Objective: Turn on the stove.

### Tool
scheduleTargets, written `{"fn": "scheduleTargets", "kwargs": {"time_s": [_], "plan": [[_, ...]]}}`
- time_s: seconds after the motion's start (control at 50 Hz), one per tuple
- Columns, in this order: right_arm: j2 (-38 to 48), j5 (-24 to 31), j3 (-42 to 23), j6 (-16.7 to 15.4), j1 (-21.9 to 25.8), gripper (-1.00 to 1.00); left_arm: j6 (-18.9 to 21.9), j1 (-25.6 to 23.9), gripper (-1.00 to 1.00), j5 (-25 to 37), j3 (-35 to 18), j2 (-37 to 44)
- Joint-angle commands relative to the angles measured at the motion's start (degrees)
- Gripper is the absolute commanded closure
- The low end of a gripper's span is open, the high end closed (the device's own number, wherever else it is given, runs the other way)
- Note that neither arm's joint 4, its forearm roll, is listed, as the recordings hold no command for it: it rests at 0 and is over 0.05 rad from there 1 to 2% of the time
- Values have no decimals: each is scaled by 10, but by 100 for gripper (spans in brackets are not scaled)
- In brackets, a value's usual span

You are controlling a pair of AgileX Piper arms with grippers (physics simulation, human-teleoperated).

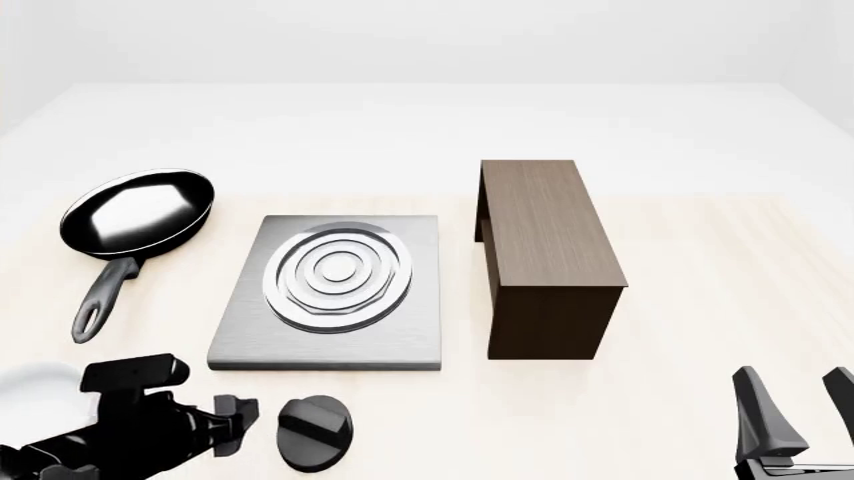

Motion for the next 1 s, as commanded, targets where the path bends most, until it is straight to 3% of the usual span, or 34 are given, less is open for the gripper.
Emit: {"fn": "scheduleTargets", "kwargs": {"time_s": [0.02, 0.18, 0.5, 0.62, 0.78, 0.86, 1.0], "plan": [[0, 0, 0, 0, 0, -100, 33, 56, -100, 68, -49, -49], [0, 0, 0, 0, 0, -100, 61, 104, -100, 89, -84, -51], [0, 0, 0, 0, 0, -100, 86, 143, -100, 143, -158, -69], [0, 0, 0, 0, 0, -100, 112, 193, -100, 171, -212, -78], [0, 0, 0, 1, 0, -100, 111, 235, -100, 199, -249, -95], [0, 0, 0, 0, 0, -100, 88, 238, -100, 209, -259, -106], [0, 0, 0, 0, 0, -100, 97, 272, -100, 216, -272, -113]]}}
